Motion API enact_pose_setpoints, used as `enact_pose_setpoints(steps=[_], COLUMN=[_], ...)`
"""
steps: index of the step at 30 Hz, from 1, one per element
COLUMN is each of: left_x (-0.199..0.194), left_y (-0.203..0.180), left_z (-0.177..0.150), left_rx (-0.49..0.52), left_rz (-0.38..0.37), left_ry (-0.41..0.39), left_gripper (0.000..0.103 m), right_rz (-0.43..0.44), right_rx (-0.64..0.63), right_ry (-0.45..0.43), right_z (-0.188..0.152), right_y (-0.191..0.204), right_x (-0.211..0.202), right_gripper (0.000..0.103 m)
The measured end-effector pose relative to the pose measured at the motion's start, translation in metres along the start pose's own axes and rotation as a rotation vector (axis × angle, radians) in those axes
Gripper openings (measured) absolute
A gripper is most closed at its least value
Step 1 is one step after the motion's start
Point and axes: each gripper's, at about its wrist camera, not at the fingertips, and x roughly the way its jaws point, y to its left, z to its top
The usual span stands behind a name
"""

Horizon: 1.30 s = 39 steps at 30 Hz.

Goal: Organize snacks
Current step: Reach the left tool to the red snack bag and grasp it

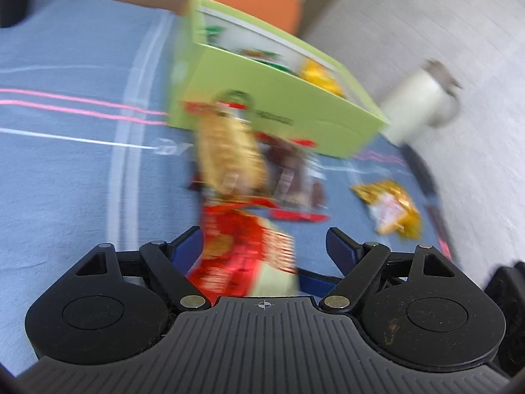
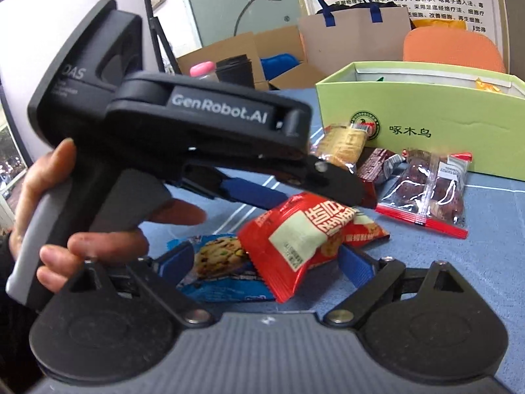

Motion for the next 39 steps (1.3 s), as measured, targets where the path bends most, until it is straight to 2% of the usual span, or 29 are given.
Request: enact_pose_setpoints(steps=[2,5,15,18,22,25,28,31,33,35,39], left_x=[0.003,0.008,0.048,0.064,0.056,0.050,0.050,0.055,0.064,0.064,0.058], left_y=[-0.009,-0.027,-0.091,-0.106,-0.104,-0.092,-0.086,-0.088,-0.088,-0.090,-0.097], left_z=[0.000,-0.007,-0.019,-0.027,-0.041,-0.043,-0.037,-0.029,-0.028,-0.030,-0.039], left_rx=[0.042,0.102,0.198,0.216,0.156,0.083,0.060,0.099,0.115,0.140,0.181], left_rz=[-0.021,-0.012,-0.076,-0.047,-0.005,0.028,0.032,0.007,-0.008,-0.016,-0.077], left_ry=[0.018,0.034,0.106,0.132,0.063,0.030,0.037,0.074,0.130,0.135,0.155], left_gripper=[0.069,0.069,0.070,0.069,0.067,0.068,0.066,0.066,0.059,0.058,0.058], right_rz=[0.004,-0.022,-0.141,-0.230,-0.309,-0.302,-0.289,-0.308,-0.306,-0.289,-0.282], right_rx=[-0.015,-0.031,0.002,-0.007,0.041,0.065,0.039,0.008,0.009,-0.006,-0.040], right_ry=[-0.003,-0.008,-0.019,-0.002,-0.022,-0.075,-0.064,-0.034,-0.021,-0.022,-0.021], right_z=[-0.001,-0.004,-0.024,-0.034,-0.046,-0.047,-0.045,-0.046,-0.044,-0.037,-0.027], right_y=[0.000,-0.003,-0.036,-0.043,-0.051,-0.047,-0.039,-0.034,-0.036,-0.041,-0.047], right_x=[-0.006,-0.018,-0.066,-0.078,-0.094,-0.095,-0.080,-0.064,-0.057,-0.052,-0.052], right_gripper=[0.093,0.093,0.093,0.093,0.093,0.093,0.093,0.093,0.093,0.093,0.093])
